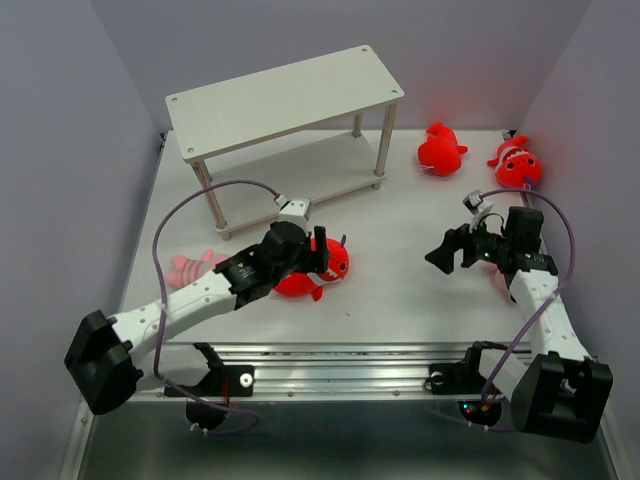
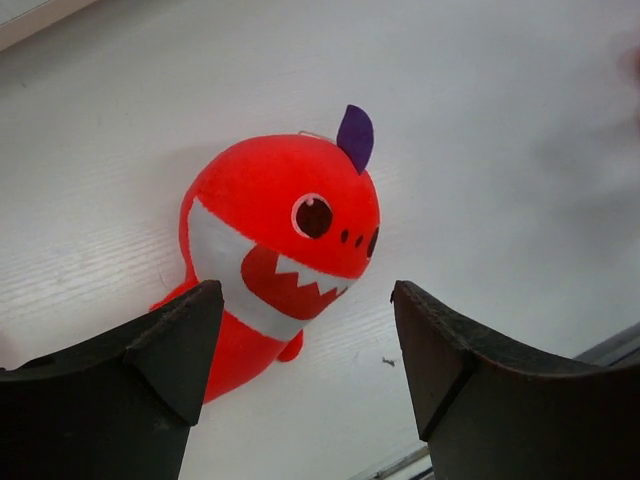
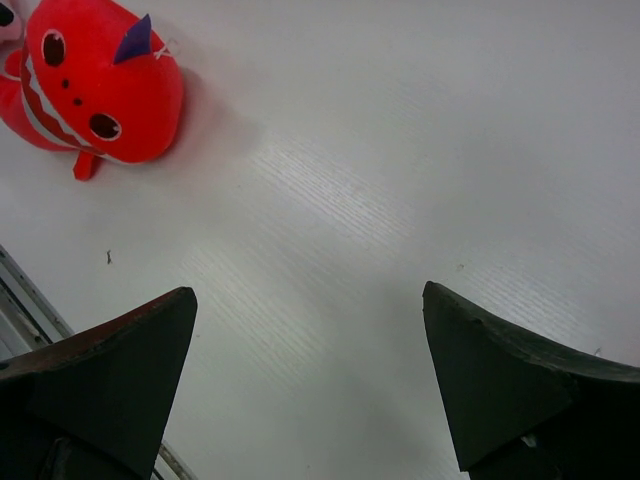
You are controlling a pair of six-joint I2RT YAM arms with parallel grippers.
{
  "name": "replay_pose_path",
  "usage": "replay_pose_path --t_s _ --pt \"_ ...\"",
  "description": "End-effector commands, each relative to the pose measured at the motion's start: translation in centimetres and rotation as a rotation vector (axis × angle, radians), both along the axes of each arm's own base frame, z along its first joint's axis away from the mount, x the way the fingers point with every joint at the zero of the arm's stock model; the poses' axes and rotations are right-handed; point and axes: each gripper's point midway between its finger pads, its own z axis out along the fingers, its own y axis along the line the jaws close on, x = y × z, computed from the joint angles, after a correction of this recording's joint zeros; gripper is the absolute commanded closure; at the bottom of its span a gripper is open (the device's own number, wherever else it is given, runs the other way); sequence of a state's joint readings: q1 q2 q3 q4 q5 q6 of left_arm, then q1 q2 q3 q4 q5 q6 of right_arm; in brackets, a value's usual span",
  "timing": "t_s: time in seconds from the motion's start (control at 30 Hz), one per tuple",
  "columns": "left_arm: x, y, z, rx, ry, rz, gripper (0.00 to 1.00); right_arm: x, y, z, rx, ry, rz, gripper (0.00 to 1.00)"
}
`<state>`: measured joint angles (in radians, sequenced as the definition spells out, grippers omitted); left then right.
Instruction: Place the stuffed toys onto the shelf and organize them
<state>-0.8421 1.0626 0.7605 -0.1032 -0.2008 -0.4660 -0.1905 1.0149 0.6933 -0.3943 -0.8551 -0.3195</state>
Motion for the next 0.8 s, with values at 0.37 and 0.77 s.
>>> replay_pose_path --t_s 0.37,0.77 --pt "5.2 -3.2 -5.6 0.115 0.045 0.055 0.29 -0.5 0.4 1.2 -0.007 -0.016 0.063 0.00" --pt "3.8 -5.0 -7.2 -0.313 0.241 0.033 1.00 -3.7 3.4 2.7 0.062 -0.083 0.315 0.00"
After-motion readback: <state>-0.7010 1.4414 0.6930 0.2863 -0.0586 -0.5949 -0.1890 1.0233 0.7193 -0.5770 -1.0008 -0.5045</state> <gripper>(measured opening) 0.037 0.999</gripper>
